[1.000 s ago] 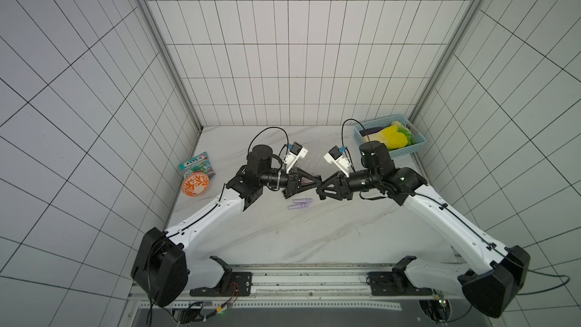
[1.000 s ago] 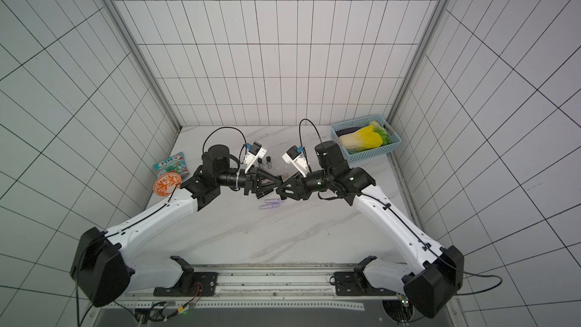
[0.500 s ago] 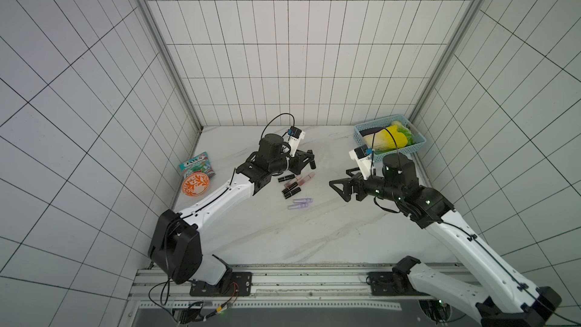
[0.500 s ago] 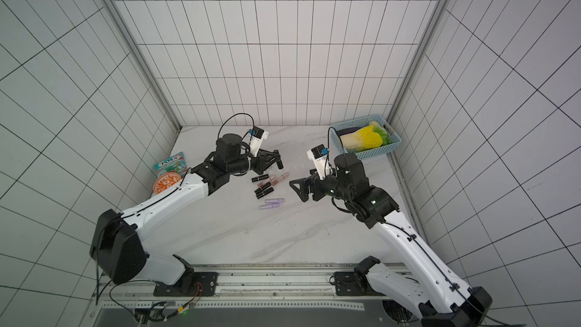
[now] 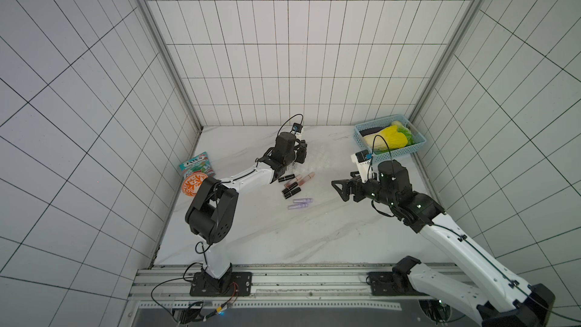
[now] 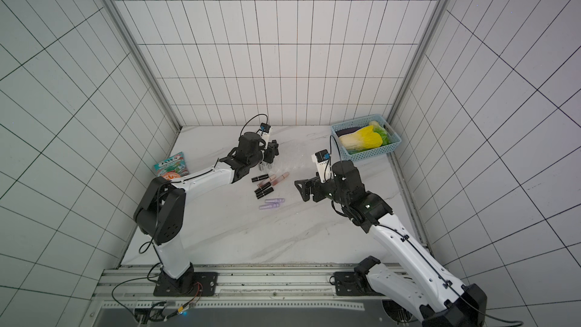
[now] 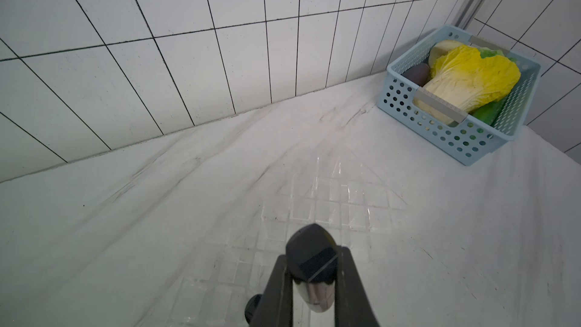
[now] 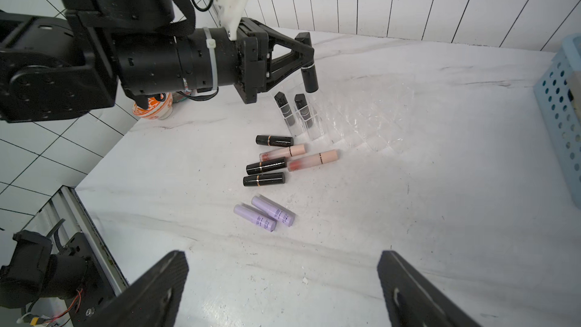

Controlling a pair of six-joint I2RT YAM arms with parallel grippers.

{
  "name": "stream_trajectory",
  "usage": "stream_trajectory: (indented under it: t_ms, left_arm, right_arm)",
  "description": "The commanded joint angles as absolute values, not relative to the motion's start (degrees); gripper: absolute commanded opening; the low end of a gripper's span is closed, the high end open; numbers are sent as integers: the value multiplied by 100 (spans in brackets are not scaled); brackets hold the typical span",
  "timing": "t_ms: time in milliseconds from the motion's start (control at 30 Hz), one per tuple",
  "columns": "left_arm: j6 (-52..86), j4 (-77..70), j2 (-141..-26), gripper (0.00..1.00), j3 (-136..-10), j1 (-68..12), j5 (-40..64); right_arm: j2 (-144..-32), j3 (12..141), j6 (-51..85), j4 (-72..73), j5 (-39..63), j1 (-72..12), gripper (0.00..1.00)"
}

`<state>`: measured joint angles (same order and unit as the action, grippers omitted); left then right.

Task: Arrange the lipsticks in the organizer
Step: Place the lipstick in the storage box.

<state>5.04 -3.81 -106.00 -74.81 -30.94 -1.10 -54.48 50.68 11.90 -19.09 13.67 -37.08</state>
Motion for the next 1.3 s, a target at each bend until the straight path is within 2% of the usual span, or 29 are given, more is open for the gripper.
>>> stream_trajectory:
  t_ms: [0, 367, 800, 967, 1067, 1200, 1267]
  left_arm:
    - [500, -651, -10909, 3, -7776, -3035, -79]
    - [702, -826, -11156, 2, -7594, -2961, 301]
    - [800, -679, -11587, 3, -7723, -2888, 205]
    - [782, -618, -11651, 7, -7752, -2892, 122]
    - [733, -606, -11655, 17, -7763, -2905, 206]
    - [646, -627, -11481, 47, -7683, -2960, 377]
    - [599, -761, -11302, 59, -7530, -3022, 318]
  right_arm:
    - [-5496, 4931, 1239, -1628, 1484, -3665, 98]
    - [-5647, 4922, 1248, -1559, 1573, -3665, 93]
    - [-5502, 4922, 1248, -1639, 1600, -3666, 92]
    - [-5474, 4922, 1239, -1639, 1635, -3666, 91]
    - [-5475, 4930, 1222, -1675, 1635, -3665, 91]
    - [-5509, 4968, 1174, -1752, 1626, -3665, 92]
    - [-5550, 5007, 1139, -1814, 1611, -3666, 92]
